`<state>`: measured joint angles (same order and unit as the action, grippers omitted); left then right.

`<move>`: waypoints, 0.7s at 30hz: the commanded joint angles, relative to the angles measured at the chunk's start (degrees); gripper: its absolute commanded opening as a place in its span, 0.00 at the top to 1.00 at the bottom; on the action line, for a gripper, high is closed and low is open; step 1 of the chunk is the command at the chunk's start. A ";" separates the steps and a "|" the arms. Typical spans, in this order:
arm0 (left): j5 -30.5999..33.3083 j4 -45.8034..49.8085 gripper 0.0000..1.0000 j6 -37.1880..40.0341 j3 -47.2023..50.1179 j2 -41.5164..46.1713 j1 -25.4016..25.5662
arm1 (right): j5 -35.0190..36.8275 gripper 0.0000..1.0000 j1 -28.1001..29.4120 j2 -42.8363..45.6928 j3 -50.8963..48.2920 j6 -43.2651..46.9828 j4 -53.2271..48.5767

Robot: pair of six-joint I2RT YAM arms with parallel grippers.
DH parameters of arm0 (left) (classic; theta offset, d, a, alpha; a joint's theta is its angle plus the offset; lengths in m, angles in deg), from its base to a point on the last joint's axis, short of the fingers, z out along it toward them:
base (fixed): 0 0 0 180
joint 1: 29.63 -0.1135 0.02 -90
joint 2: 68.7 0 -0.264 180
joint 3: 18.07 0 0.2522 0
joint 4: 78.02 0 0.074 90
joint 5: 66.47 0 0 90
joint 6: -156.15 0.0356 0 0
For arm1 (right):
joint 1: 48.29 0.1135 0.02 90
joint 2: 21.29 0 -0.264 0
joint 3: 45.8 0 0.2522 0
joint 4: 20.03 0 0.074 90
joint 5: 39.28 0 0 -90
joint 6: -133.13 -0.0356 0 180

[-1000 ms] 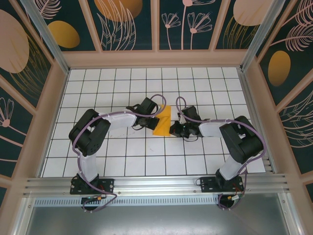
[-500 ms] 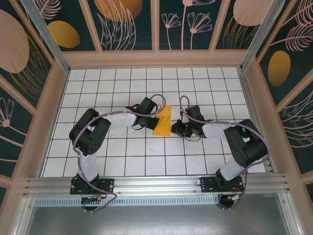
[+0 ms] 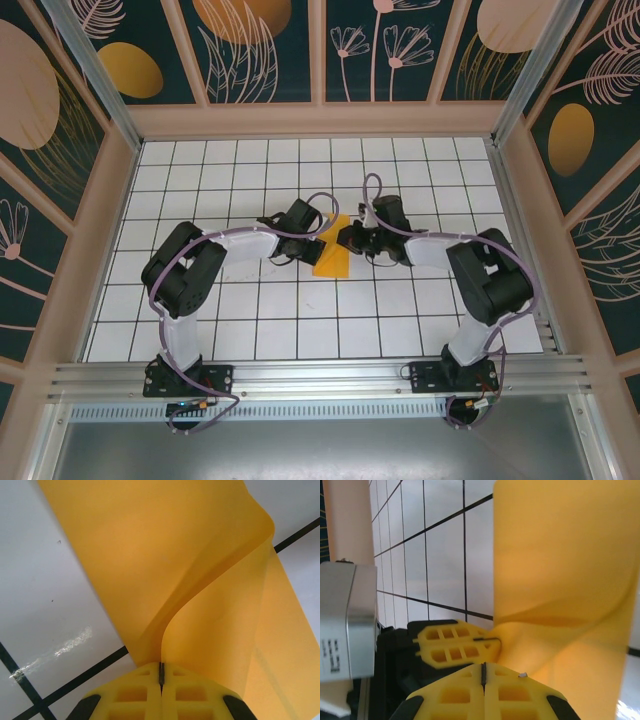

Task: Fold a paper plane with a square sheet of paper (fold left side to right side)
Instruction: Fold the triangle a second time at the center of the table.

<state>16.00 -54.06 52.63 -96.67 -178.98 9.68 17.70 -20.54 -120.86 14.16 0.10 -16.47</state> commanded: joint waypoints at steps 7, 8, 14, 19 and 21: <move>-0.08 0.52 1.00 -0.09 0.77 -0.98 -0.22 | -0.20 0.98 1.66 -6.86 4.49 0.37 0.26; 0.22 0.56 1.00 -0.10 0.72 -0.97 -0.27 | 0.25 0.98 1.61 -7.16 4.52 0.74 -0.27; 1.34 0.54 1.00 -0.37 0.51 -0.99 -0.24 | 1.48 0.98 1.69 -8.00 4.25 2.05 -1.50; 2.49 0.79 1.00 -0.54 0.33 -0.99 -0.20 | 2.54 0.98 1.62 -8.19 4.28 2.91 -2.70; 2.60 0.92 1.00 -0.54 0.33 -0.99 -0.24 | 2.87 0.98 1.63 -8.39 4.34 3.25 -2.98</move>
<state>16.72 -54.11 52.59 -96.67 -178.98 9.68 19.21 -19.14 -128.29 17.43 1.46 -17.91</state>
